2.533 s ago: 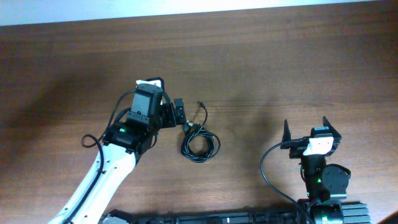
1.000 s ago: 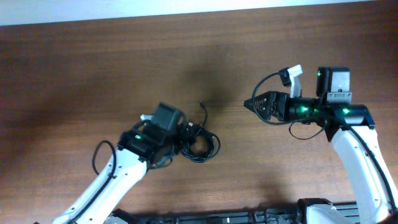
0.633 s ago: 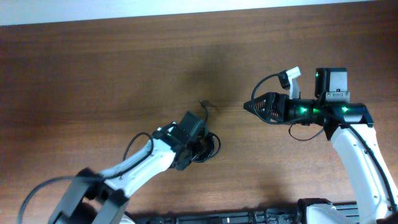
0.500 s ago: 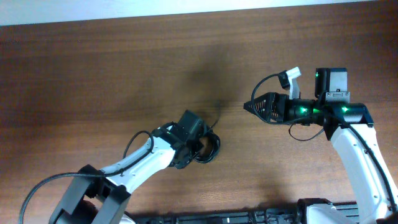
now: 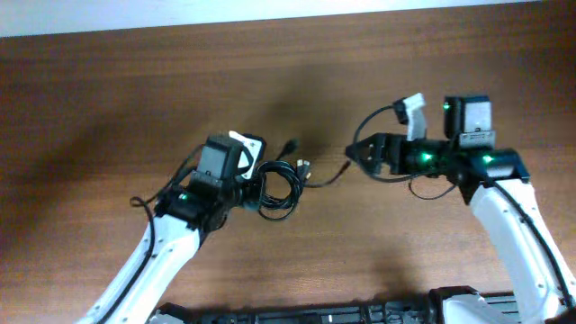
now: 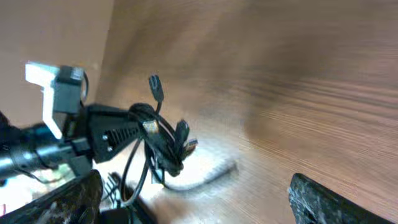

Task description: Untangle cables

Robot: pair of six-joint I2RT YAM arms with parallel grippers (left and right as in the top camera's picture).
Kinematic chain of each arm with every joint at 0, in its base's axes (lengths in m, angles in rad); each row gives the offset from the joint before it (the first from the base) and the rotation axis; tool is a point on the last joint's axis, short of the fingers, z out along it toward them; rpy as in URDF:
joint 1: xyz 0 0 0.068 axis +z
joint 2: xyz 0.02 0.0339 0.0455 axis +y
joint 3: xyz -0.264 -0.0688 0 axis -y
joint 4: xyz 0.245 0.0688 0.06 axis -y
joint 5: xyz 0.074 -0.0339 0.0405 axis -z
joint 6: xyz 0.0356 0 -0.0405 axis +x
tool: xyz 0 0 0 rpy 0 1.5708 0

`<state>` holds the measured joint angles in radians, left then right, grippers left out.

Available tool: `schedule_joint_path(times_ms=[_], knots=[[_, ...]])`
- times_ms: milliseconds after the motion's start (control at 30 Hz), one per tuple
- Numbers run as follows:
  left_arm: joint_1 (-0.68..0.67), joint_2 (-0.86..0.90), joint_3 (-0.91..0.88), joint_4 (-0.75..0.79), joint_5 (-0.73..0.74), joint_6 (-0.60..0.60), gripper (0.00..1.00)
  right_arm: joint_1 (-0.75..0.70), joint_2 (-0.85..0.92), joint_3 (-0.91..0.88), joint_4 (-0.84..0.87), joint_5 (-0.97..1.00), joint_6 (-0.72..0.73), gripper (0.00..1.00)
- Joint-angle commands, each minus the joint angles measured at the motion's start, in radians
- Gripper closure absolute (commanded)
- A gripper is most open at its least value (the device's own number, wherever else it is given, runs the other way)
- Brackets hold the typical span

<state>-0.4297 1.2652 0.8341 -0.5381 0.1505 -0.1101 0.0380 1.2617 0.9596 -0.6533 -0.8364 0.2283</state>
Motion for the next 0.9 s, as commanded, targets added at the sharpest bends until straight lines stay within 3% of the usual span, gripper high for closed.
schedule_joint_path(times_ms=[0,67,333,433,533,567,600,667,700,767,867], knots=[[0.001,-0.092,0.025,0.003,-0.067,0.243,1.0,0.12,0.003,0.016,0.064,0.055,-0.015,0.07],[0.001,-0.109,0.025,0.003,-0.08,0.243,1.0,0.209,0.003,0.016,0.099,0.146,-0.015,0.12],[0.001,-0.11,0.025,0.011,-0.08,0.174,1.0,0.473,0.026,0.016,0.128,0.462,-0.014,0.12],[0.001,-0.11,0.025,0.011,-0.097,0.101,1.0,0.532,0.092,0.015,0.149,0.467,0.002,0.3],[0.001,-0.11,0.025,0.015,-0.185,-0.069,1.0,0.552,0.163,0.016,0.159,0.458,0.161,0.4],[0.0,-0.11,0.025,0.015,-0.197,-0.106,1.0,0.553,0.181,0.015,0.173,0.428,0.209,0.47],[0.0,-0.11,0.025,0.015,-0.2,-0.129,1.0,0.553,0.191,0.015,0.191,0.382,0.238,0.54],[0.0,-0.11,0.025,0.015,-0.201,-0.157,1.0,0.553,0.194,0.016,0.236,0.29,0.27,0.57],[0.0,-0.11,0.025,0.015,-0.2,-0.167,1.0,0.553,0.194,0.016,0.275,0.225,0.291,0.68],[0.0,-0.11,0.025,0.014,-0.201,-0.18,1.0,0.553,0.194,0.016,0.32,0.162,0.358,0.78],[0.0,-0.109,0.025,0.014,-0.214,-0.227,1.0,0.553,0.194,0.016,0.336,0.105,0.444,0.82]])
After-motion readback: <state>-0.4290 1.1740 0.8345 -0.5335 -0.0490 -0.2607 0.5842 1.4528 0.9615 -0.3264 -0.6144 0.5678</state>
